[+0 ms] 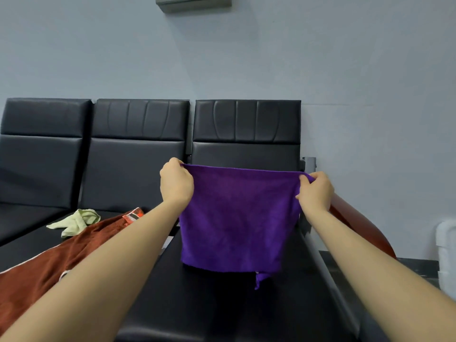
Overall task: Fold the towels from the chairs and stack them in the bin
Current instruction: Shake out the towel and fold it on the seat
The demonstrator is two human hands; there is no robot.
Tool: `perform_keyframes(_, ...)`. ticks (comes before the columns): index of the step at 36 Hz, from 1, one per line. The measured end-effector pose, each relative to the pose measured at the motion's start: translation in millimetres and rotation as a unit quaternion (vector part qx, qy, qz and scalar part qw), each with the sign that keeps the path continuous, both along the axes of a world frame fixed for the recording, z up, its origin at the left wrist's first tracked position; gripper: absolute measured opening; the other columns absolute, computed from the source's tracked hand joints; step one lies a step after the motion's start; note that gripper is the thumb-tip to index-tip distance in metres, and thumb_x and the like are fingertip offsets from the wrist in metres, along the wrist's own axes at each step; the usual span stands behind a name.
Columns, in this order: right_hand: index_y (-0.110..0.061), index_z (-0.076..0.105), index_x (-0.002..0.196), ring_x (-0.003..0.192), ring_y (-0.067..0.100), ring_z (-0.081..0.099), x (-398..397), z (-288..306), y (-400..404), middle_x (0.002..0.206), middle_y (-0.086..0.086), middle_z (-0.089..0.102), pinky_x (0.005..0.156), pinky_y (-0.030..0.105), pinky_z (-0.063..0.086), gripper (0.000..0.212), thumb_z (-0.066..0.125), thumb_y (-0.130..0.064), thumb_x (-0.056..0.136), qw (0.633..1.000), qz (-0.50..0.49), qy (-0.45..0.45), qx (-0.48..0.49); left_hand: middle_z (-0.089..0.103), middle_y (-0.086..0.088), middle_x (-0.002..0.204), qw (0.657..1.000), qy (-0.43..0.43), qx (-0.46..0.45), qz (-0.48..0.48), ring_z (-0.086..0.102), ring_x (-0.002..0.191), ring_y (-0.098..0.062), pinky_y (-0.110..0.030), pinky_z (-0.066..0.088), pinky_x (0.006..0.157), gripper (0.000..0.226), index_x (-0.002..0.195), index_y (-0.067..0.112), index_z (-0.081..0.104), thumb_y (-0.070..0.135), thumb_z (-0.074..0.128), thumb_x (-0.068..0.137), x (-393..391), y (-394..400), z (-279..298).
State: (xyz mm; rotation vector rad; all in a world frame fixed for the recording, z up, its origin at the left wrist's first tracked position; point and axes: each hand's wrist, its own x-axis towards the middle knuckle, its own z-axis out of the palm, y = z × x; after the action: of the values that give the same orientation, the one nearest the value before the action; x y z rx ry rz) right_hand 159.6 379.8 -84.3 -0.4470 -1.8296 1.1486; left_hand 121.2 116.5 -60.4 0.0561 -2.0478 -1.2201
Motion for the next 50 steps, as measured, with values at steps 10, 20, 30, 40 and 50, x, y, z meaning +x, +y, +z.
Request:
perform_keyframes(10,-0.014,0.051,0.097,0.087,0.024,0.064,-21,0,-1,0.100,0.011,0.063,0.069,0.035,0.053,0.010,0.042,-0.008,0.099,0.991,0.025,0.053,-0.121,0.061,-0.015,0.117,0.999,-0.033,0.010,-0.015,0.055,0.109,-0.029,-0.026,0.036,0.077,0.031,0.113,0.001,0.061,0.005,0.037,0.094,-28,6,-6)
perform_keyframes(20,-0.017,0.044,0.102,0.092,0.015,0.055,-47,15,-3,0.105,0.004,0.056,0.064,0.018,0.041,0.010,0.036,-0.010,0.101,0.984,0.046,0.103,-0.135,0.061,-0.006,0.107,0.994,0.011,0.079,-0.074,0.050,0.092,-0.014,-0.020,0.034,0.075,0.024,0.108,0.005,0.059,0.006,0.038,0.096,-51,9,5)
perform_keyframes(30,-0.017,0.044,0.102,0.083,0.012,0.052,-29,4,-9,0.096,0.000,0.053,0.065,0.021,0.045,0.011,0.033,-0.013,0.102,0.986,0.072,0.110,-0.105,0.059,-0.003,0.096,0.985,0.046,0.143,-0.090,0.052,0.087,-0.015,-0.023,0.037,0.075,0.016,0.094,0.013,0.054,0.006,0.040,0.094,-30,-2,-12)
perform_keyframes(40,-0.015,0.049,0.100,0.084,0.012,0.049,11,-41,-17,0.096,0.000,0.051,0.064,0.020,0.037,0.010,0.040,-0.012,0.100,0.992,0.045,0.045,-0.113,0.058,-0.005,0.097,0.993,-0.038,0.107,-0.029,0.051,0.087,-0.020,-0.029,0.038,0.076,0.015,0.094,0.009,0.055,0.012,0.041,0.092,6,-11,-55)
perform_keyframes(50,-0.014,0.053,0.073,0.080,0.026,0.051,13,-84,-16,0.079,0.004,0.055,0.073,0.033,0.042,0.018,0.049,-0.011,0.090,0.987,0.009,-0.119,-0.103,0.060,-0.016,0.084,0.985,-0.168,0.046,-0.015,0.052,0.080,-0.030,-0.030,0.033,0.068,0.023,0.079,-0.001,0.055,0.016,0.043,0.090,8,-15,-96)
